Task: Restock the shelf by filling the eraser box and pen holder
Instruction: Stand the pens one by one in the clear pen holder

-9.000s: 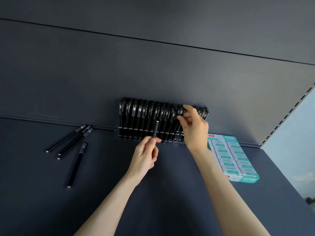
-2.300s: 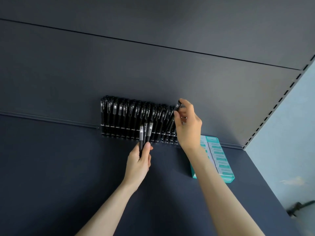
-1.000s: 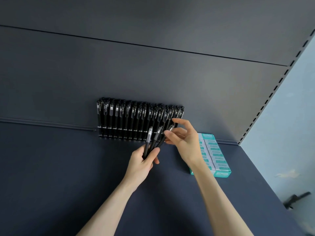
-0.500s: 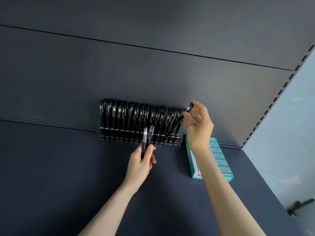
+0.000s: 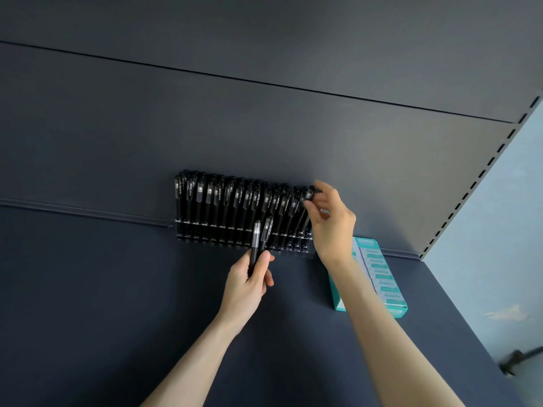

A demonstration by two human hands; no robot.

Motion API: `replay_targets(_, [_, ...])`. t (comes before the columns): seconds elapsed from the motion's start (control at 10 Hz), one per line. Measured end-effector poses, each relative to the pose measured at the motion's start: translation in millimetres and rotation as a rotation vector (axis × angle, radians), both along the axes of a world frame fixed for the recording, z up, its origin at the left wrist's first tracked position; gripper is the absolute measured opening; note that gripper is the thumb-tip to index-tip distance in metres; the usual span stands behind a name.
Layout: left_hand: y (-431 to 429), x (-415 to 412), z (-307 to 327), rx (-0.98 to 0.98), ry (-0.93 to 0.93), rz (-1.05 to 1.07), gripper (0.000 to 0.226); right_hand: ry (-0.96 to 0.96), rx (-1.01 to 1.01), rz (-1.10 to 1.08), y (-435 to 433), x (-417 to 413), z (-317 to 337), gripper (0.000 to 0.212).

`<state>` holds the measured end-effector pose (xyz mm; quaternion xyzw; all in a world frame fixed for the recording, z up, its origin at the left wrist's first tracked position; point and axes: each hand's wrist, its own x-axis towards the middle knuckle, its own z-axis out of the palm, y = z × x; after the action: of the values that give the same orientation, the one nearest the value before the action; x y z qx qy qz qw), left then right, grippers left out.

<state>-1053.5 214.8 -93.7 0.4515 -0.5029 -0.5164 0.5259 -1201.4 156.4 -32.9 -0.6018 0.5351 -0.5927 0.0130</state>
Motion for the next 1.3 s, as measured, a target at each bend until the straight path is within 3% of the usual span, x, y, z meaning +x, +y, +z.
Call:
replay_targets(0.3, [0.8, -0.2, 1.0, -0.003, 0.000, -0.004, 0.023, 0.151, 0.050, -0.103, -2.0, -0.9, -12.6, 0.021])
replay_targets(0.5, [2.9, 0.0, 3.3, -0.009, -0.006, -0.012, 0.023, 0.134, 0.079, -0.116, 4.0, -0.3, -10.6, 0.021])
replay_targets(0.6, [3.9, -0.5, 4.4, -0.011, -0.006, -0.047, 0.023, -0.029, 0.083, -0.051, 20.4, 3.4, -11.4, 0.018])
replay_targets(0.7, [5.6, -1.2, 5.0, -0.018, -0.028, -0.096, 0.021, -0.266, 0.274, 0.230, 40.5, 11.5, -15.4, 0.018])
replay_targets(0.8, [6.5, -0.9, 5.0, -0.046, -0.058, -0.142, 0.025, -0.367, 0.374, 0.387, 49.5, 16.9, -19.7, 0.021])
replay_targets(0.9, [6.3, -0.6, 5.1, -0.030, -0.025, -0.150, 0.023, -0.477, 0.324, 0.400, 51.0, 15.2, -21.1, 0.021])
replay_targets(1.1, [6.4, -0.5, 4.1, -0.035, -0.018, -0.155, 0.021, -0.490, 0.344, 0.483, 56.2, 11.4, -23.8, 0.040])
replay_targets(1.3, [4.4, -0.9, 1.6, -0.045, -0.055, -0.081, 0.024, -0.437, 0.110, 0.117, 40.9, -5.8, -7.9, 0.034])
